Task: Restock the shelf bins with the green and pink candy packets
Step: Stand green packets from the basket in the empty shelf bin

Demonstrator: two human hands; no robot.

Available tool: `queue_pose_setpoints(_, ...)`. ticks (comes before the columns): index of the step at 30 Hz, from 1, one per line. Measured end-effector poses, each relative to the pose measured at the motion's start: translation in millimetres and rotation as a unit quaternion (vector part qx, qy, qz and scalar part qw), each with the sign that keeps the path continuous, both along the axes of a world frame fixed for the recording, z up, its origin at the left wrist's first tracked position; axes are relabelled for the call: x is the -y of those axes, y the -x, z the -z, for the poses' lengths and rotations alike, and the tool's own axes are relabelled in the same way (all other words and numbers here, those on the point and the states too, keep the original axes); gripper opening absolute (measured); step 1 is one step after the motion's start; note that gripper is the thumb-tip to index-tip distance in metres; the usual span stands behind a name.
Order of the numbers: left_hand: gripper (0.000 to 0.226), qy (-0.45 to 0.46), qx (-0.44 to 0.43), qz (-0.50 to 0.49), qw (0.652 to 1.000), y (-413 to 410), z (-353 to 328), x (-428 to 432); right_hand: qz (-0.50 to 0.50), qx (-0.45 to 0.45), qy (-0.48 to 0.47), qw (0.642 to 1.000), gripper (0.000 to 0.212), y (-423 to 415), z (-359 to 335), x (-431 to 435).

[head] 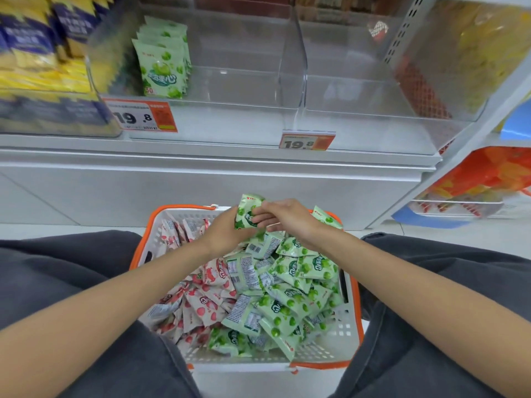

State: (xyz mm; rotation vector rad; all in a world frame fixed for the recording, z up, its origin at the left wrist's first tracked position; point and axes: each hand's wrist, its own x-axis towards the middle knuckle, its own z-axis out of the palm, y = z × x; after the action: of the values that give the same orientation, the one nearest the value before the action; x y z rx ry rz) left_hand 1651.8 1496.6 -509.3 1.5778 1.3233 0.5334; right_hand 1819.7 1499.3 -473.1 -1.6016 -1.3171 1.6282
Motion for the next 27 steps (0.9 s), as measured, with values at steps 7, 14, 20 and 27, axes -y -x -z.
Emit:
queue_pose_setpoints(7,0.021,0.140,0.114,-0.132,0.975,9,-19,-20,0.066,0.037,-0.016,0.997,0.033,-1,6,-18)
queue_pose_setpoints(14,0.063,0.052,0.083,-0.129,0.987,11,-33,-25,0.042,-0.017,-0.056,0.997,0.038,29,-7,-23)
queue_pose_setpoints(20,0.040,-0.105,0.073,-0.208,0.970,3,-37,-29,0.089,0.044,-0.156,0.983,0.043,53,-22,-23)
queue_pose_setpoints(27,0.050,-0.127,0.055,-0.253,0.958,9,-58,-40,0.126,0.049,-0.241,0.961,0.042,70,-29,-38)
